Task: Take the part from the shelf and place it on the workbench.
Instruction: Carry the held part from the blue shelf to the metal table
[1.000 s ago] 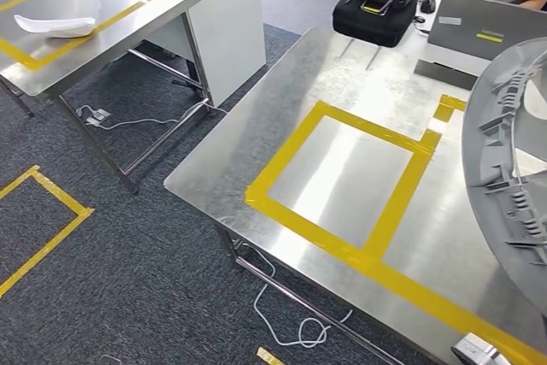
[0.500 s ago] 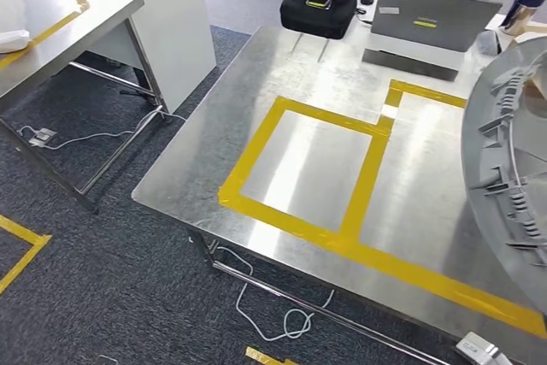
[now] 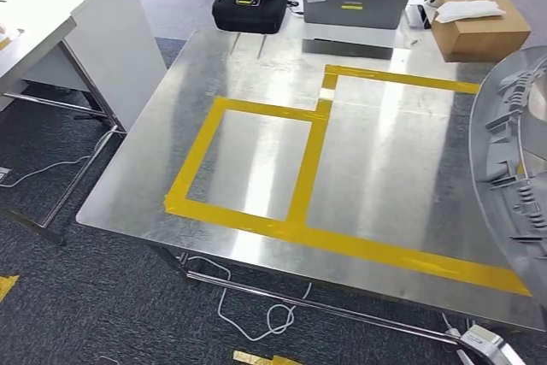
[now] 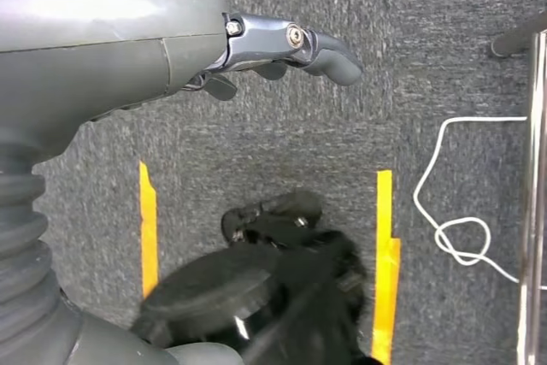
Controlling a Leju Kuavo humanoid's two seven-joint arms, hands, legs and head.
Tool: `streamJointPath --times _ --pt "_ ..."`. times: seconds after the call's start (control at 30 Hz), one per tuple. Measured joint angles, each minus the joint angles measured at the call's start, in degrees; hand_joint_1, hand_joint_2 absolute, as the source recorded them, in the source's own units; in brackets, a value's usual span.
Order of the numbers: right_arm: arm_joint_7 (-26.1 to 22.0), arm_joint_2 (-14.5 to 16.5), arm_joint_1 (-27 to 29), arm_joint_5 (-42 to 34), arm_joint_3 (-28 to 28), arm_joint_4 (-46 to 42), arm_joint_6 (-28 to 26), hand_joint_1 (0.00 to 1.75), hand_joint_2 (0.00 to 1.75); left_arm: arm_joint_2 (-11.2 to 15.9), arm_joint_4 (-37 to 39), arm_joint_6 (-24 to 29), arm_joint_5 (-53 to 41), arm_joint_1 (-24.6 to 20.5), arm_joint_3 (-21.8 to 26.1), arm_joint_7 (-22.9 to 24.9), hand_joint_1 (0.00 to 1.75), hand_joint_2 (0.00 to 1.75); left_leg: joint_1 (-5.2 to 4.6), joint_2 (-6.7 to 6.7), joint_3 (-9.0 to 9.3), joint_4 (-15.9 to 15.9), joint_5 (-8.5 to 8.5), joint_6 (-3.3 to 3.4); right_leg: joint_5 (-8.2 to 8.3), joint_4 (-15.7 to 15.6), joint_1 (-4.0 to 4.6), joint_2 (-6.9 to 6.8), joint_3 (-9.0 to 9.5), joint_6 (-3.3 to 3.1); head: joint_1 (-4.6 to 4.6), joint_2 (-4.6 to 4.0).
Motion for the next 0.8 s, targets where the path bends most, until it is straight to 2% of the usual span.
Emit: streamJointPath --times 0.03,0.07,0.1,0.13,0.2,0.23,0.27,0.3,0.33,0.37,0.4,0.43,0.5,0.53,0.57,0.6,0.63,0.7,0.73,0.77,0.8 --pt "0.2 0.0 0.0 -0.3 0.0 0.0 0.3 1.75 1.75 -0.1 0.0 -0.2 -0.2 0.1 0.2 0.0 0.0 1.75 -0.03 -0.22 -1.58 3.6 -1.3 0.11 0.07 0.0 0.14 0.61 -0.1 -0.11 -0.01 0.0" --pt "0.3 0.0 0.0 -0.6 -0.1 0.0 0.7 1.75 1.75 -0.2 0.0 -0.4 -0.4 0.1 0.4 0.0 0.0 1.75 -0.08 -0.29 -2.48 5.5 -1.5 0.33 0.13 0.0 0.31 1.28 -0.16 -0.2 0.0 0.0" --pt "0.4 0.0 0.0 -0.8 -0.2 0.0 1.1 1.75 1.75 -0.4 0.0 -0.7 -0.6 0.1 0.6 0.0 0.0 1.75 -0.15 -0.4 -2.38 5.2 -0.44 0.71 0.18 0.0 0.52 2.0 -0.15 -0.28 0.0 0.0" --pt "0.5 0.0 0.0 -1.1 -0.3 0.0 1.5 1.75 1.75 -0.5 0.0 -0.9 -0.9 0.1 0.8 0.0 0.0 1.75 -0.29 -0.75 -1.28 2.5 1.63 1.27 0.23 0.0 0.75 2.76 -0.1 -0.34 -0.01 0.0" --pt "0.6 0.0 -0.1 -1.6 -0.5 0.0 2.5 1.75 1.75 -0.9 0.0 -1.4 -1.5 0.2 1.5 -0.1 0.0 1.75 -0.72 -3.12 1.96 -5.1 5.98 3.1 0.37 0.0 1.13 4.17 -0.07 -0.38 0.1 0.0" --pt "0.8 0.0 -0.2 -1.9 -0.6 0.0 3.1 1.75 1.75 -1.1 0.0 -1.7 -1.8 0.2 1.9 -0.2 0.0 1.75 -0.91 -4.35 3.08 -7.9 7.22 3.92 0.49 0.1 1.13 4.87 -0.19 -0.28 0.11 0.0" --pt "1.0 0.0 -0.4 -2.3 -0.7 0.0 3.7 1.75 1.75 -1.3 0.0 -2.0 -2.2 0.3 2.3 -0.3 0.0 1.75 -1.05 -5.23 3.61 -9.3 7.71 4.54 0.65 0.1 1.0 5.53 -0.41 -0.08 0.15 0.0" --pt "1.3 0.0 -0.5 -2.7 -0.9 0.0 4.5 1.75 1.75 -1.5 0.0 -2.4 -2.5 0.3 2.8 -0.4 0.0 1.75 -1.12 -5.35 3.72 -9.7 7.69 4.87 0.85 0.0 0.83 6.2 -0.67 0.22 0.17 0.0" --pt "1.7 0.0 -0.6 -3.1 -1.1 0.0 5.4 1.75 1.75 -1.7 -0.1 -2.7 -2.9 0.3 3.2 -0.5 0.0 1.75 -1.16 -4.78 3.91 -10.4 7.85 4.94 1.11 -0.1 0.71 6.93 -1.04 0.62 0.1 0.0" --pt "2.2 0.0 -0.6 -3.7 -1.3 0.0 6.4 1.75 1.75 -2.0 -0.1 -3.0 -3.2 0.2 3.6 -0.6 0.0 1.75 -1.0 -3.99 4.21 -11.3 8.06 4.82 1.08 -0.1 0.74 6.87 -1.43 0.89 0.16 0.0" --pt "2.7 -0.1 -0.6 -4.3 -1.6 0.0 7.5 1.75 1.75 -2.3 -0.2 -3.4 -3.4 0.1 3.9 -0.7 0.0 1.75 -0.81 -3.24 4.51 -12.4 8.33 4.71 0.53 0.6 0.88 5.87 -2.08 1.15 0.34 0.0" --pt "3.2 -0.2 -0.8 -5.1 -1.9 0.0 8.6 1.75 1.75 -2.7 -0.3 -3.7 -3.7 0.0 4.3 -0.9 0.0 1.75 -0.58 -2.42 4.76 -13.3 8.59 4.59 -0.68 2.4 0.98 4.29 -3.17 1.44 0.54 0.0" --pt "4.5 -0.7 -1.4 -7.3 -2.8 0.1 11.5 1.75 1.75 -3.5 -0.3 -4.6 -4.2 0.0 5.2 -1.0 0.0 1.75 -0.43 -1.09 4.76 -13.9 8.84 4.41 -4.46 9.0 0.75 0.93 -6.3 2.1 0.86 0.0" --pt "5.2 -1.0 -1.7 -8.9 -3.3 0.2 13.4 1.75 1.75 -3.8 -0.3 -5.1 -4.5 0.0 5.7 -1.2 0.0 1.75 -0.43 -0.47 4.71 -13.9 8.82 4.35 -5.93 12.5 0.49 0.22 -7.8 2.51 0.85 0.0" --pt "6.2 -1.4 -2.0 -10.9 -4.0 0.2 15.7 1.75 1.75 -4.1 -0.2 -5.5 -4.8 0.0 6.2 -1.4 0.0 1.75 -0.42 0.04 4.7 -13.8 8.78 4.22 -6.48 14.6 0.22 -0.1 -8.58 2.89 0.84 0.0" --pt "7.1 -2.0 -2.2 -12.9 -4.8 0.3 18.2 1.75 1.75 -4.3 -0.2 -6.0 -5.1 -0.2 6.6 -1.8 0.0 1.75 -0.35 0.47 4.7 -13.8 8.74 4.04 -5.9 14.5 -0.05 -0.31 -8.22 3.25 0.85 0.0" --pt "7.9 -2.6 -2.4 -14.7 -5.8 0.5 20.5 1.75 1.75 -4.6 -0.1 -6.4 -5.3 -0.5 7.0 -2.2 0.0 1.75 -0.23 0.75 4.71 -13.6 8.66 3.8 -4.38 12.0 -0.32 -0.52 -6.62 3.59 0.86 0.0" --pt "8.7 -3.5 -2.7 -16.8 -7.6 1.0 23.5 1.75 1.75 -5.1 0.2 -6.8 -5.7 -1.0 7.7 -2.7 0.0 1.75 -0.13 1.03 4.6 -13.0 8.33 3.1 -1.33 3.9 -0.69 -1.01 -1.82 4.07 0.89 0.0" --pt "8.8 -3.8 -2.8 -17.2 -8.4 1.2 24.1 1.75 1.75 -5.2 0.2 -6.9 -5.9 -1.1 8.1 -2.9 0.0 1.75 -0.23 1.07 4.48 -12.4 8.06 2.73 -0.61 1.0 -0.78 -1.08 -0.17 3.89 0.84 0.0" --pt "8.9 -4.1 -3.0 -17.3 -9.0 1.4 24.4 1.75 1.75 -5.3 0.3 -6.9 -5.9 -1.2 8.4 -3.0 0.0 1.75 -0.4 1.08 4.39 -12.0 7.72 2.54 -0.5 -0.4 -0.85 -1.08 0.65 3.61 0.78 0.0" --pt "9.0 -4.2 -3.1 -17.4 -9.6 1.5 24.5 1.75 1.75 -5.3 0.3 -6.9 -5.9 -1.2 8.7 -3.0 0.0 1.75 -0.58 1.09 4.32 -11.7 7.5 2.71 -0.7 -0.6 -0.84 -0.98 0.74 3.26 0.69 0.0"
